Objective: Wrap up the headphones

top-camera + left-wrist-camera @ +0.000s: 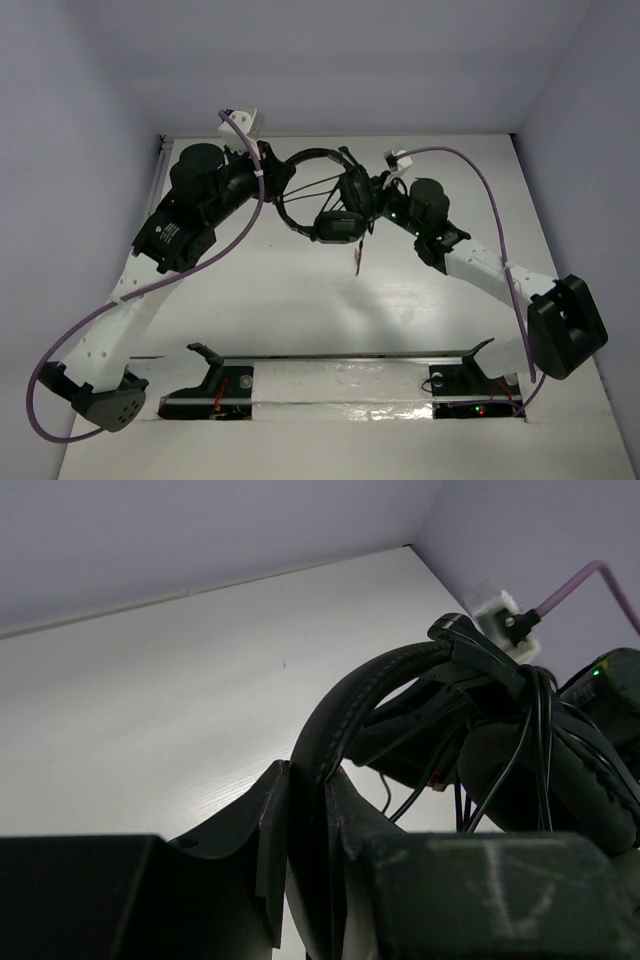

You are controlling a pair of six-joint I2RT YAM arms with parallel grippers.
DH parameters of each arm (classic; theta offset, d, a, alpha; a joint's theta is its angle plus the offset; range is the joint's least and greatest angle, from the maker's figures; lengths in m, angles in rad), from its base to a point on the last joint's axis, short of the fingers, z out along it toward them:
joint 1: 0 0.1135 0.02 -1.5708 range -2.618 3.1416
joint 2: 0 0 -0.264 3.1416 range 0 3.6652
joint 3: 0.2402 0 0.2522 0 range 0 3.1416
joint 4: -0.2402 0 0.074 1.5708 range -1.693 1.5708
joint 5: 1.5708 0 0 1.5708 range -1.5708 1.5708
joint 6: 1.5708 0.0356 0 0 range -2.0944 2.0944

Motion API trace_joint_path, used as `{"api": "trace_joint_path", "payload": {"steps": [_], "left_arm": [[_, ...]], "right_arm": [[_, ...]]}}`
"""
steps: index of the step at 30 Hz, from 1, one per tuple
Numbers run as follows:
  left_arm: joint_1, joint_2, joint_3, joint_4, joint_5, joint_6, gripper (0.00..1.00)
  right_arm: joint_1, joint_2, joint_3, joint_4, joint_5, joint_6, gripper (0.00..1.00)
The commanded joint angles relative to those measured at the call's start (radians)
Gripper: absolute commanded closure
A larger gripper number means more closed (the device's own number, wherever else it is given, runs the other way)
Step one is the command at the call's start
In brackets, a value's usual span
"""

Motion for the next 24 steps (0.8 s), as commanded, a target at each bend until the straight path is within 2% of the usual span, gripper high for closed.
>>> {"api": "trace_joint_path", "payload": {"steps": [1,11,16,18,21,24], "left_arm": [[0.002,-0.013,0.090,0.148,0.041,-0.101,1.00],[0.020,0.008,0.157,0.149,0.018,-0.167,1.00],[0.020,0.004,0.185,0.143,-0.064,-0.164,1.00],[0.020,0.001,0.176,0.161,-0.062,-0.168,1.00],[0.029,0.002,0.174,0.174,-0.084,-0.190,1.00],[0.049,0.005,0.189,0.190,-0.087,-0.233,1.00]], "right_arm": [[-0.006,0.033,-0.029,0.085,-0.066,0.019,0.72],[-0.006,0.135,-0.055,0.191,-0.131,0.058,0.67],[-0.006,0.118,-0.099,0.220,-0.093,0.078,0.66],[-0.006,0.101,-0.098,0.184,-0.049,0.065,0.69],[-0.006,0.106,-0.081,0.162,-0.074,0.062,0.73],[-0.006,0.124,-0.115,0.217,-0.095,0.090,0.73]]}}
